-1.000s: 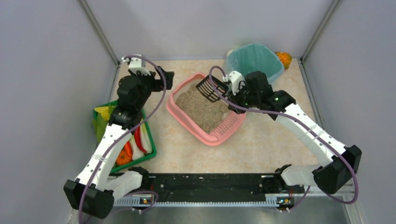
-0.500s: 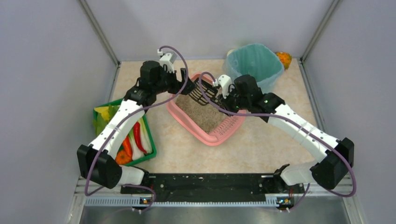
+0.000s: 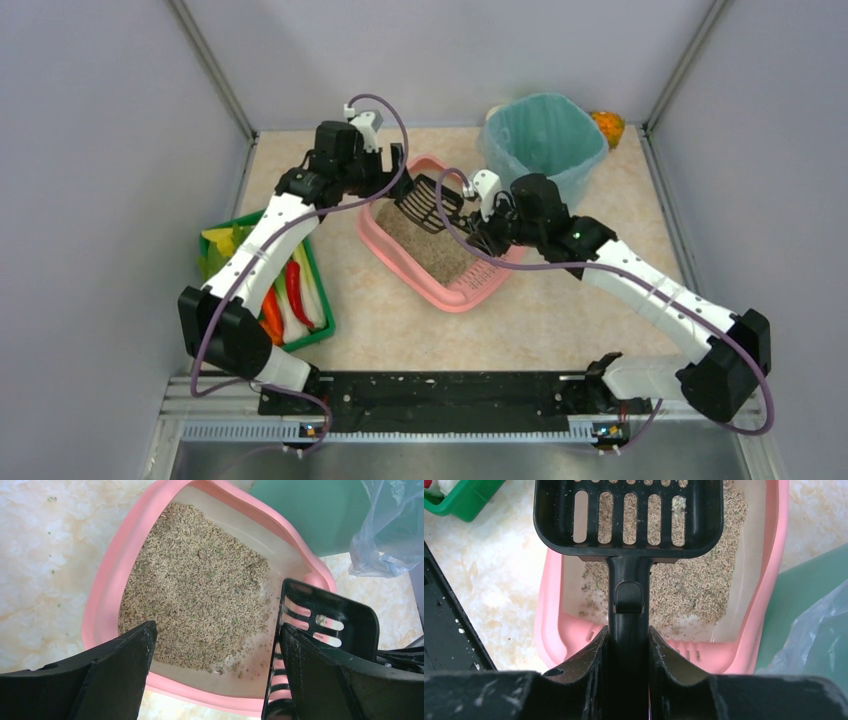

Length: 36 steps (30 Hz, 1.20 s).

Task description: Clean the litter box

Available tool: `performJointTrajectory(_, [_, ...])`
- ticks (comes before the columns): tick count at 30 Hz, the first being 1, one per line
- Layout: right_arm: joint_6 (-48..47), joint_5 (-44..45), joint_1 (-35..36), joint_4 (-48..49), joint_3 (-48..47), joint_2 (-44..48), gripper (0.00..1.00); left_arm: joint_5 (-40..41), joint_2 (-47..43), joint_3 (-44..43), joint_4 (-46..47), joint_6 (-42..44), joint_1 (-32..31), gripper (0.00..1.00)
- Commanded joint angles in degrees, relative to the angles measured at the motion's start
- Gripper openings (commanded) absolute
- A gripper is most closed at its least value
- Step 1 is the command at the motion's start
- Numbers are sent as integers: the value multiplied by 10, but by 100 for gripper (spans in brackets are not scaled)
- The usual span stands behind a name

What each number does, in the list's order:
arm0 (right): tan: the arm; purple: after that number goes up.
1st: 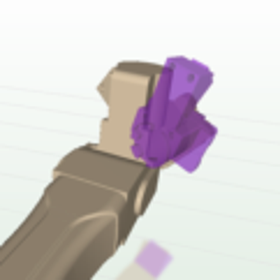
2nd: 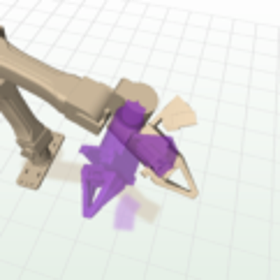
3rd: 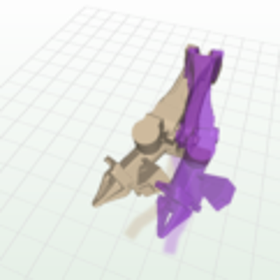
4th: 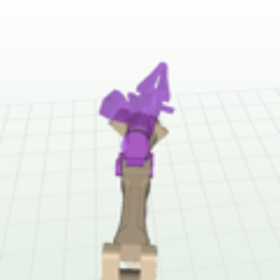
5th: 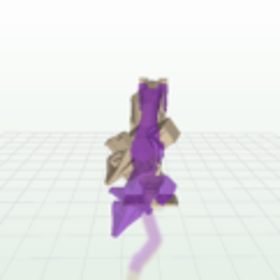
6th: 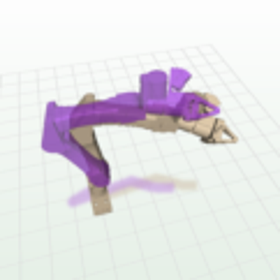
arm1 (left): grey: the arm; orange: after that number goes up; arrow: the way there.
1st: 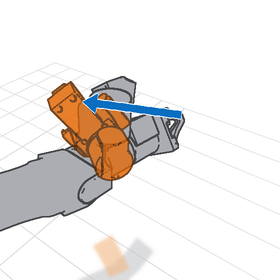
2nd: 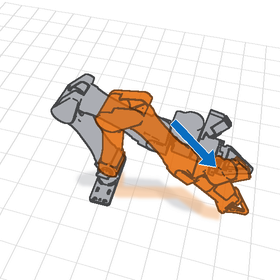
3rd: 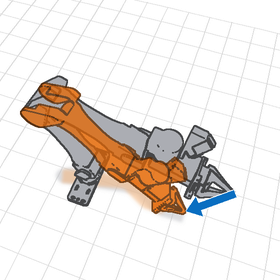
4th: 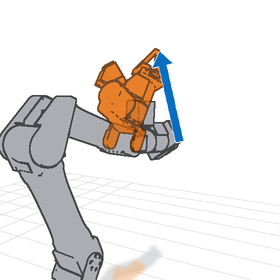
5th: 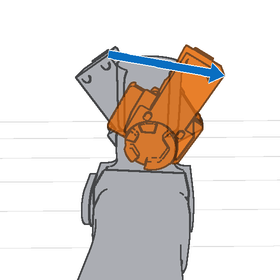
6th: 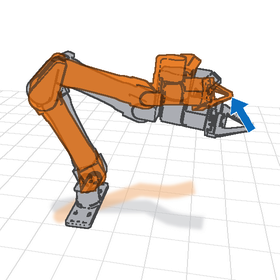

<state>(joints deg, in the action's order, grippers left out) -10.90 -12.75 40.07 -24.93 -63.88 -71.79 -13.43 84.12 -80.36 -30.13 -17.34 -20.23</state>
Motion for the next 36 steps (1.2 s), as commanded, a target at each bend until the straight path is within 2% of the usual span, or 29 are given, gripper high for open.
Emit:
performJointTrajectory(1, [-11, -38, 13, 85, 23, 52, 6, 44, 21, -42, -28, -7, 4, 96])
performJointTrajectory(9, [-13, -48, 13, 159, 64, 109, 12, 51, 41, -63, -53, -15, 4, 95])
performJointTrajectory(11, [-10, -48, 14, 162, 60, 114, 10, 55, 43, -63, -53, -16, 3, 95])
performJointTrajectory(13, [-6, -49, 13, 162, 55, 117, 1, 59, 44, -64, -54, -16, 3, 95])
performJointTrajectory(16, [-3, -48, 13, 150, 47, 115, 0, 65, 43, -69, -53, -15, 3, 95])
performJointTrajectory(21, [4, 6, 13, 63, 1, 73, 0, 108, 18, -74, -41, -2, 14, 96])
performJointTrajectory(25, [30, 51, 13, -22, -62, 18, 0, 128, -21, -63, -19, -8, 47, 97])
performJointTrajectory(36, [80, 101, 13, -218, -267, -148, 0, 198, -136, 45, 28, -7, 92, 98])
